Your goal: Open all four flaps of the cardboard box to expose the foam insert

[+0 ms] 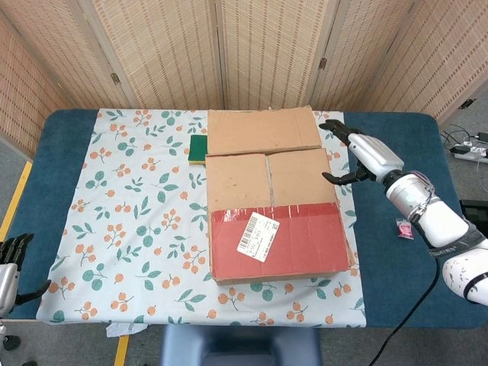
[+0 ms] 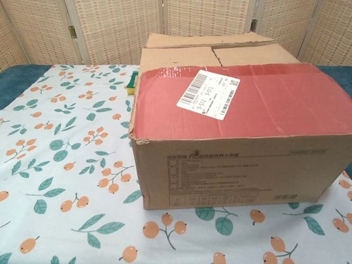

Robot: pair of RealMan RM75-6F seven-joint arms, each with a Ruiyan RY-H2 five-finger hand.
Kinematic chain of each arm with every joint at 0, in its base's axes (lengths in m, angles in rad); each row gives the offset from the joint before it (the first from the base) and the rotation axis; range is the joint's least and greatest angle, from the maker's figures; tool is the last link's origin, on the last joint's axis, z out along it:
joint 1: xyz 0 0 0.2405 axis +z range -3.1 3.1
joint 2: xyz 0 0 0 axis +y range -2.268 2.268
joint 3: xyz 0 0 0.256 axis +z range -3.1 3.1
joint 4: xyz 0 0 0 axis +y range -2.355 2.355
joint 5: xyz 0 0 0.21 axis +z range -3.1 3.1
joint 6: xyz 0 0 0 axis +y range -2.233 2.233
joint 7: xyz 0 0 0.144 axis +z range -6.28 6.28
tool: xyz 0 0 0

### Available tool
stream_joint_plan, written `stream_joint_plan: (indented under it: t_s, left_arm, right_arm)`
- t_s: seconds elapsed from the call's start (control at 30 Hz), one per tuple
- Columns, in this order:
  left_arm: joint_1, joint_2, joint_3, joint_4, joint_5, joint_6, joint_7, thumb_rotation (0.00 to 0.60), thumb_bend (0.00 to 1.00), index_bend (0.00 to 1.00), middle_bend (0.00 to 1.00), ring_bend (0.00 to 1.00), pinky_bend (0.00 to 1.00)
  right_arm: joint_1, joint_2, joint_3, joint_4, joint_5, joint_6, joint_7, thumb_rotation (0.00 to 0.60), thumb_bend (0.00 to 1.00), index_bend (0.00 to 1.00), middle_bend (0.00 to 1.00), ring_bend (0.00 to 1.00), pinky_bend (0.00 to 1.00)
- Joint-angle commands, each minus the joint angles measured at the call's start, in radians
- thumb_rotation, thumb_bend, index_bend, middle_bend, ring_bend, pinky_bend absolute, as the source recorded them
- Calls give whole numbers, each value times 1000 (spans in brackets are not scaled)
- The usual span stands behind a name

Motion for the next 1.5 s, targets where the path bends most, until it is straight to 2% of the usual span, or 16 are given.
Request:
stream_joint_plan:
  t_s: [0.03, 0.17, 0.27, 0.37, 0.43, 0.53, 0.67, 0.9, 1.23, 1.5]
  left_arm:
    - [-13, -6, -6, 5, -12, -23, 6, 600, 279, 46, 115, 79, 0]
    - [-30, -11, -14, 20, -38, -60, 7, 600, 279, 46, 115, 79, 0]
    - [-40, -12, -17, 30, -51, -82, 5, 600, 279, 47, 115, 79, 0]
    - [-44, -12, -19, 37, -59, -92, -2, 600, 279, 47, 115, 79, 0]
    - [-43, -11, -20, 39, -64, -94, -5, 600, 279, 47, 116, 80, 0]
    - [-41, -12, -19, 39, -65, -90, -1, 600, 279, 47, 116, 80, 0]
    - [-40, -15, -18, 38, -70, -90, 7, 600, 279, 48, 117, 81, 0]
    - [-45, -19, -19, 41, -81, -99, 15, 600, 280, 47, 118, 81, 0]
    - [-45, -19, -19, 38, -80, -95, 20, 600, 279, 47, 118, 82, 0]
    - [-45, -19, -17, 37, -78, -92, 22, 600, 281, 47, 119, 82, 0]
  right_arm:
    - [-96, -45, 130, 14, -122, -192, 283, 512, 374, 68, 37, 122, 67]
    - [-144, -114, 254, 43, -152, -327, 384, 512, 375, 77, 61, 152, 117]
    - [-187, -179, 367, 80, -117, -461, 364, 512, 374, 81, 67, 160, 141]
    - [-241, -258, 497, 149, -11, -646, 239, 514, 374, 87, 74, 168, 146]
    - [-273, -318, 589, 236, 98, -809, 96, 514, 374, 87, 73, 169, 146]
    - [-293, -394, 671, 385, 244, -1017, -104, 514, 374, 87, 74, 169, 147]
    - [-287, -436, 683, 524, 350, -1172, -259, 513, 374, 87, 73, 169, 147]
    - [-274, -446, 652, 643, 456, -1268, -362, 514, 374, 87, 67, 169, 147]
    - [-266, -429, 604, 656, 527, -1311, -427, 518, 374, 86, 44, 170, 147]
    - [-278, -412, 589, 629, 552, -1275, -480, 518, 374, 87, 43, 169, 147]
